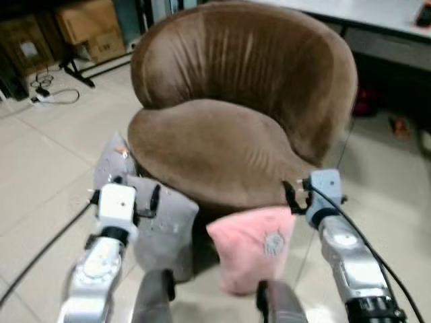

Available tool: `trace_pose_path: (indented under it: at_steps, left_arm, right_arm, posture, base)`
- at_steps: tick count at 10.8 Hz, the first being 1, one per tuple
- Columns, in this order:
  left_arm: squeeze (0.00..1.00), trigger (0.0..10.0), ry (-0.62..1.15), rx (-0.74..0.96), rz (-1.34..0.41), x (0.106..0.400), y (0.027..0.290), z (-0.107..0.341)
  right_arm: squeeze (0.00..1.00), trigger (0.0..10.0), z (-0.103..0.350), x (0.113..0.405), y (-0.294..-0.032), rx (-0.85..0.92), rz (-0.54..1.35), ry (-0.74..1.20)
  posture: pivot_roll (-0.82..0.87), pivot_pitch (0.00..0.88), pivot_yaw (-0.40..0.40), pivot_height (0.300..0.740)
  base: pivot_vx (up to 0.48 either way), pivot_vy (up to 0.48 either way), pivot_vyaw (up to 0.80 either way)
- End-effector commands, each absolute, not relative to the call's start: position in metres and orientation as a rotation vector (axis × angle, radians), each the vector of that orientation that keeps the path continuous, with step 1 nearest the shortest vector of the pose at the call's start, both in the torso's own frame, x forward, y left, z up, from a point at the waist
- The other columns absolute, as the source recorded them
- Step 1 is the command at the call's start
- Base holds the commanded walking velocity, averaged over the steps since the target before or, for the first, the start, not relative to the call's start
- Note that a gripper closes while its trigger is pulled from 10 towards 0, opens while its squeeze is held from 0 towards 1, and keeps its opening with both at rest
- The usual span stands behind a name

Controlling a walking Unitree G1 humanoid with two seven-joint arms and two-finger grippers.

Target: Move the pillow to the sofa from floor

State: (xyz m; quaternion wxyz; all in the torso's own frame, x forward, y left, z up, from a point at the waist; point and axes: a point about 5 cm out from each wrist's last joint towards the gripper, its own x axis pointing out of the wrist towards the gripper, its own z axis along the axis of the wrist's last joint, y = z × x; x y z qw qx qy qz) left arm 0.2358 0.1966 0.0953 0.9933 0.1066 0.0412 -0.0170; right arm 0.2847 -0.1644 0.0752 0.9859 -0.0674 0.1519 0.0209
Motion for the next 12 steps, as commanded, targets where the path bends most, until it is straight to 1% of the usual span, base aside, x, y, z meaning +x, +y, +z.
trace_pose_path:
  at_steps: [1, 2, 4, 5, 6, 7, 9, 10, 12]
  left_arm:
    - [0.63, 10.0, 0.074, 0.213, -0.037, 0.238, 0.195, 0.098]
    - [0.62, 10.0, 0.072, 0.215, -0.035, 0.238, 0.195, 0.098]
    - [0.58, 10.0, 0.076, 0.210, -0.035, 0.239, 0.195, 0.099]
    - [0.58, 10.0, 0.077, 0.217, -0.046, 0.239, 0.193, 0.099]
    - [0.58, 10.0, 0.081, 0.229, -0.057, 0.240, 0.193, 0.099]
    - [0.58, 10.0, 0.083, 0.233, -0.060, 0.240, 0.193, 0.099]
    - [0.58, 10.0, 0.087, 0.242, -0.064, 0.238, 0.195, 0.099]
    - [0.58, 10.0, 0.090, 0.250, -0.067, 0.237, 0.196, 0.099]
    - [0.58, 10.0, 0.105, 0.266, -0.103, 0.235, 0.197, 0.098]
  right_arm:
    - [0.00, 10.0, 0.077, 0.285, -0.161, -0.156, 0.059, 0.295]
    - [0.00, 10.0, 0.077, 0.285, -0.162, -0.067, 0.036, 0.296]
    - [0.00, 10.0, 0.077, 0.285, -0.157, -0.046, 0.106, 0.299]
    - [0.00, 10.0, 0.077, 0.285, -0.152, -0.038, 0.159, 0.302]
    - [0.00, 10.0, 0.075, 0.285, -0.156, -0.087, 0.152, 0.312]
    - [0.00, 10.0, 0.074, 0.286, -0.157, -0.096, 0.154, 0.315]
    - [0.00, 10.0, 0.069, 0.291, -0.157, -0.075, 0.178, 0.333]
    - [0.00, 10.0, 0.067, 0.296, -0.156, -0.077, 0.188, 0.343]
    - [0.00, 10.0, 0.068, 0.310, -0.146, -0.115, 0.240, 0.345]
  posture:
    - [-0.05, 0.000, -0.025, 0.584]
    - [-0.05, 0.000, -0.024, 0.584]
    - [-0.05, 0.000, -0.021, 0.584]
    - [-0.05, 0.000, -0.019, 0.570]
    - [-0.05, 0.000, -0.018, 0.550]
    - [-0.04, 0.000, -0.018, 0.540]
    - [-0.04, 0.000, -0.022, 0.510]
    - [-0.03, 0.000, -0.036, 0.495]
    - [-0.05, 0.002, -0.016, 0.461]
  base:
    - [0.311, 0.000, 0.00]
    - [0.311, 0.000, 0.00]
    - [0.000, 0.000, 0.00]
    - [0.000, 0.000, 0.00]
    - [0.000, 0.000, 0.00]
    - [0.000, 0.000, 0.00]
    - [0.000, 0.000, 0.00]
    - [0.000, 0.000, 0.00]
    - [0.000, 0.000, 0.00]
